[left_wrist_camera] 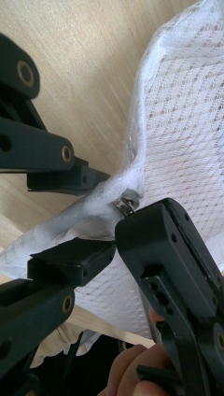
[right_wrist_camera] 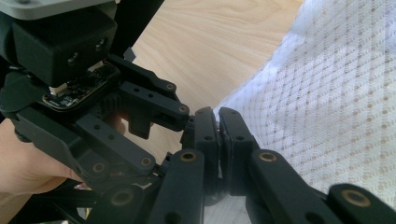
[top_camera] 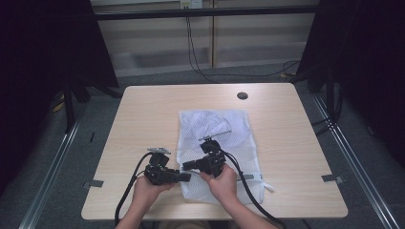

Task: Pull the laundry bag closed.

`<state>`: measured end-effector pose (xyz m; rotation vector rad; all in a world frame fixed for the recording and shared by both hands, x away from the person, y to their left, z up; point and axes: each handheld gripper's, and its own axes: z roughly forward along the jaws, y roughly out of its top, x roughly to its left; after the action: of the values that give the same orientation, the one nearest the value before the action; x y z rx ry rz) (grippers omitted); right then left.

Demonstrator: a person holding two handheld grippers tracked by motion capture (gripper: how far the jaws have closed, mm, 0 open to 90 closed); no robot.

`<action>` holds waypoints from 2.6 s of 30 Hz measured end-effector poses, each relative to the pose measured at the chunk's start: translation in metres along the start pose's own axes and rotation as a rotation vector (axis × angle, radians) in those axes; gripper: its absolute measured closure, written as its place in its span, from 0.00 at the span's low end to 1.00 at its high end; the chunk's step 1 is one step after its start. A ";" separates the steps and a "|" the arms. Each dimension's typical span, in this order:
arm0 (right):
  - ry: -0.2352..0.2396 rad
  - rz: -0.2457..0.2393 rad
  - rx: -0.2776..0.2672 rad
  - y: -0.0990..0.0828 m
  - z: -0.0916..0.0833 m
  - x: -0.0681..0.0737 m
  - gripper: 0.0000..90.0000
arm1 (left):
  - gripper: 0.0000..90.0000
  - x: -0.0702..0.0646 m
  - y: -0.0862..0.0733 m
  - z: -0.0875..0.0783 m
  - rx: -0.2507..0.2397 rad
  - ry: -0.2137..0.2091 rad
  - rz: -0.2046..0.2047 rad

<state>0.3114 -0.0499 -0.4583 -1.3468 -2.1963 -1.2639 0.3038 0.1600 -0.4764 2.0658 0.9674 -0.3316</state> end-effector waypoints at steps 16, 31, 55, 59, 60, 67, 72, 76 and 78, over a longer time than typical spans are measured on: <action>0.012 -0.003 -0.001 0.000 -0.001 0.000 0.97 | 0.88 0.002 -0.001 0.003 -0.009 -0.003 -0.028; 0.009 -0.005 0.005 0.000 -0.001 0.000 0.97 | 0.97 0.002 -0.001 0.000 -0.001 -0.011 -0.042; 0.002 0.009 0.018 -0.004 -0.010 -0.008 0.97 | 0.98 0.000 -0.001 -0.003 -0.010 0.000 -0.058; 0.004 0.006 0.017 -0.005 -0.011 -0.009 0.97 | 0.98 0.001 -0.001 -0.004 -0.003 -0.010 -0.050; 0.001 0.003 0.018 -0.005 -0.011 -0.009 0.97 | 0.98 0.001 -0.001 -0.004 -0.003 -0.011 -0.051; -0.006 0.012 0.023 -0.005 -0.013 -0.011 0.97 | 0.98 0.001 -0.001 -0.006 -0.007 -0.003 -0.055; -0.005 0.009 0.028 -0.006 -0.013 -0.011 0.97 | 0.98 0.001 -0.001 -0.006 -0.005 -0.011 -0.052; -0.014 0.019 0.026 -0.006 -0.015 -0.015 0.97 | 0.98 0.002 -0.002 -0.009 -0.021 -0.012 -0.063; -0.012 0.014 0.028 -0.007 -0.016 -0.016 0.97 | 0.98 0.002 -0.002 -0.009 -0.020 -0.013 -0.063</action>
<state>0.3108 -0.0732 -0.4623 -1.3608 -2.2005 -1.2179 0.3028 0.1687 -0.4732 2.0155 1.0255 -0.3666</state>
